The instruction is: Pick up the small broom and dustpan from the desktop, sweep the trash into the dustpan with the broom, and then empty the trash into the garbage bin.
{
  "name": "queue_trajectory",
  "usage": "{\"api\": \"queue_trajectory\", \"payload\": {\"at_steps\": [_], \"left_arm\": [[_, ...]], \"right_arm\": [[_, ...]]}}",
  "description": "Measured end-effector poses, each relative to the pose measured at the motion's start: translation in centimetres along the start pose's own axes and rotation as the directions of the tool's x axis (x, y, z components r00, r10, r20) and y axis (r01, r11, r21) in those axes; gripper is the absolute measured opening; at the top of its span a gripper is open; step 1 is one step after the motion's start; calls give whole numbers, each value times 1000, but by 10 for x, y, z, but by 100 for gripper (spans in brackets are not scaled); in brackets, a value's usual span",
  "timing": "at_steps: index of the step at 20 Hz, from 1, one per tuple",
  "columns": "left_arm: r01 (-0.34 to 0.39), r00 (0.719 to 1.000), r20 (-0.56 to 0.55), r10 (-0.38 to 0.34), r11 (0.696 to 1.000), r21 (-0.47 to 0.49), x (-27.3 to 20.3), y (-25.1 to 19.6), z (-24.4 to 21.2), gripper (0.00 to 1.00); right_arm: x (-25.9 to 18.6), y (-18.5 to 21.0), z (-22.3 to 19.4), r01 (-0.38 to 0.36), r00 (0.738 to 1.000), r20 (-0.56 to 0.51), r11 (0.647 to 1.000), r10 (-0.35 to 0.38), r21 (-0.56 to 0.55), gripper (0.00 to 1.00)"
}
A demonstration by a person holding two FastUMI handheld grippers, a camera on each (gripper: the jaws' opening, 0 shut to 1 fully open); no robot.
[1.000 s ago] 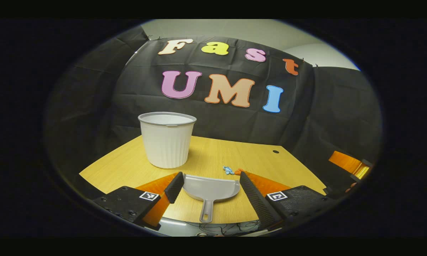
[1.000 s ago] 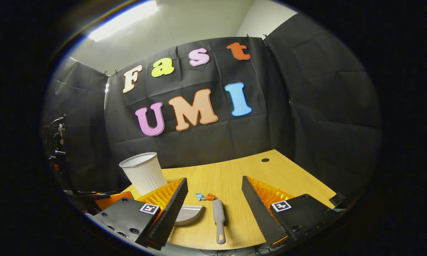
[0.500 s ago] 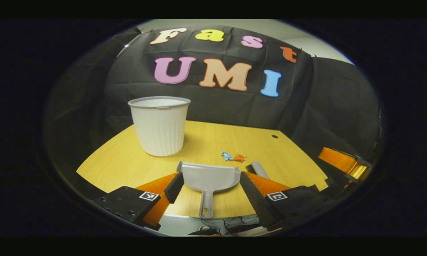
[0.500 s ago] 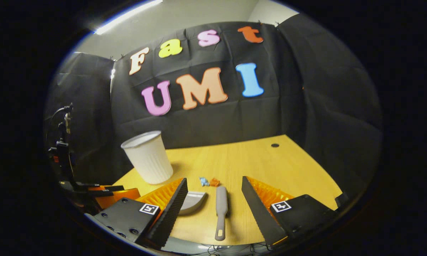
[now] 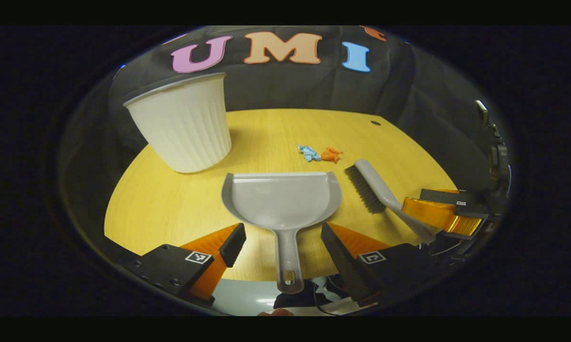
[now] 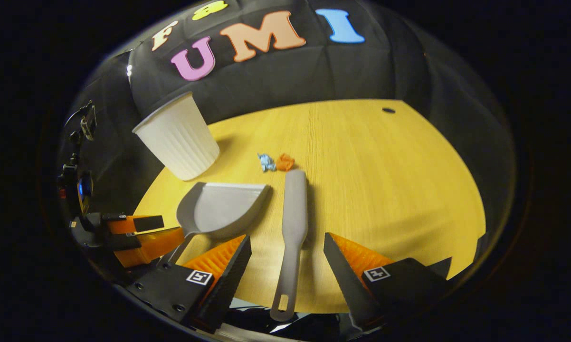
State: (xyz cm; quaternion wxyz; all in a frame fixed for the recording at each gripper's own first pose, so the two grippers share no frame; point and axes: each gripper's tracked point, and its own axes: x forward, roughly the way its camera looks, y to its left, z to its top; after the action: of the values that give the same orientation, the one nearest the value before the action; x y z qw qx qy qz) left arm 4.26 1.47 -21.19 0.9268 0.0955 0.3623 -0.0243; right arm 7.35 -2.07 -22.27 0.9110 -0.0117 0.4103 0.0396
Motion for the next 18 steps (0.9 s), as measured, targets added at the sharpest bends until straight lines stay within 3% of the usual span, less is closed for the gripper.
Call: {"api": "queue_trajectory", "payload": {"at_steps": [3, 4, 5, 9, 10, 13, 14, 15, 17, 18], "left_arm": [[-12, 998, -59, 12, 1000, 13, 15, 5, -7, 96], [-18, 997, -77, 19, 1000, 17, 19, 7, -11, 96], [-21, 995, -99, 23, 1000, 21, 25, 8, -16, 96], [10, 982, -187, -4, 1000, 29, 35, 9, -31, 97], [20, 980, -197, -16, 1000, 21, 37, 9, -32, 96], [24, 970, -242, -23, 1000, 5, 48, 14, -37, 95], [25, 966, -257, -24, 1000, -1, 53, 15, -42, 90], [22, 960, -278, -23, 1000, -4, 52, 14, -45, 85], [-10, 943, -332, 15, 1000, 17, 54, 24, -58, 50], [3, 950, -313, 12, 999, 48, 53, 23, -54, 33]], "right_arm": [[21, -5, -9, 26, 997, -71, 1000, -25, 7, 99], [26, -7, -10, 35, 996, -87, 999, -35, -1, 94], [29, -8, -12, 41, 994, -106, 999, -41, -9, 99], [42, -6, -17, 37, 984, -172, 999, -40, -22, 96], [44, -5, -16, 39, 982, -183, 999, -43, -28, 80], [47, -4, -20, 39, 973, -227, 999, -46, -35, 67], [50, -6, -18, 49, 973, -225, 998, -55, -34, 44], [52, -8, -21, 57, 969, -239, 998, -64, -38, 34], [47, -4, -23, 40, 963, -267, 998, -49, -40, 28], [46, -4, -22, 46, 963, -265, 998, -57, -44, 27]]}}
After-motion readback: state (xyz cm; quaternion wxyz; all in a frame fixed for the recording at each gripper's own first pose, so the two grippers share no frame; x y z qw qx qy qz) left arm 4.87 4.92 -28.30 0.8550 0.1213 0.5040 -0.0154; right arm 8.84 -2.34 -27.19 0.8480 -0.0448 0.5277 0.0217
